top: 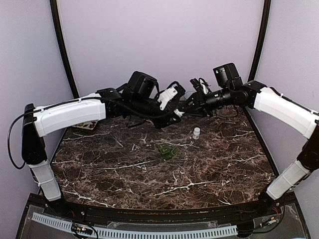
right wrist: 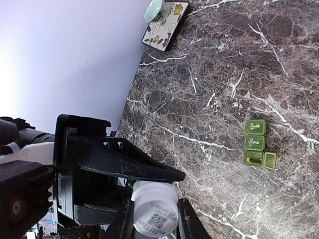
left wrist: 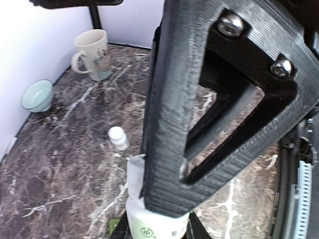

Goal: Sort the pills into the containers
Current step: Screw the lid of the pill bottle onto the pill bottle.

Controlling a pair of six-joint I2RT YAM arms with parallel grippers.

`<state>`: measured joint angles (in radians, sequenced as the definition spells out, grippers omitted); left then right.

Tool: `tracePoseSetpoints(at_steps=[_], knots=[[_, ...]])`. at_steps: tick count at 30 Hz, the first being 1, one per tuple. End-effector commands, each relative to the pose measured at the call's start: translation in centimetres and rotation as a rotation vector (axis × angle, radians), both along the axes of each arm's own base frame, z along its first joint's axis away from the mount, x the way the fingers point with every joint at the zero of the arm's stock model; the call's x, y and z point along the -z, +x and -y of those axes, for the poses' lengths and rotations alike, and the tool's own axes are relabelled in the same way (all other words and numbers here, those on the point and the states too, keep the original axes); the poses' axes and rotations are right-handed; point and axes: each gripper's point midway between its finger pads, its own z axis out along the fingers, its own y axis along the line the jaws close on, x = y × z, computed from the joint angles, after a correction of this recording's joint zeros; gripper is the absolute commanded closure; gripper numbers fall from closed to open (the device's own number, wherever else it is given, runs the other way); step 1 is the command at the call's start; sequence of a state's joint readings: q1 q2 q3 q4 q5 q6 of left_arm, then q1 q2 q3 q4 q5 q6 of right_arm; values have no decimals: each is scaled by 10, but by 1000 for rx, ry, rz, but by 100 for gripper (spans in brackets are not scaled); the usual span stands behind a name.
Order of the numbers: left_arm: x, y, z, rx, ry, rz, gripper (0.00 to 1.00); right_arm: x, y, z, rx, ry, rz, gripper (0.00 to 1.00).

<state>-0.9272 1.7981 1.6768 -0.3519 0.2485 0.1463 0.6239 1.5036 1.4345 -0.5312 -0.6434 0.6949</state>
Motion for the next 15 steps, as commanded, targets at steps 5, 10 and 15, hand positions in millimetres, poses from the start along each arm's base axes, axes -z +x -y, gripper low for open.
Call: tracePoseSetpoints(at_steps=[5,10,15], knots=[[-63,-10,27,-89,-155,367,100,-30,2,-26,-37,108,38,91],[-67,-7,29,-177,-141,460,100,-28,5,-27,-28,112,28,90],[-66,-11,33,-183,-147,471,100,-29,8,-26,-18,116,32,83]])
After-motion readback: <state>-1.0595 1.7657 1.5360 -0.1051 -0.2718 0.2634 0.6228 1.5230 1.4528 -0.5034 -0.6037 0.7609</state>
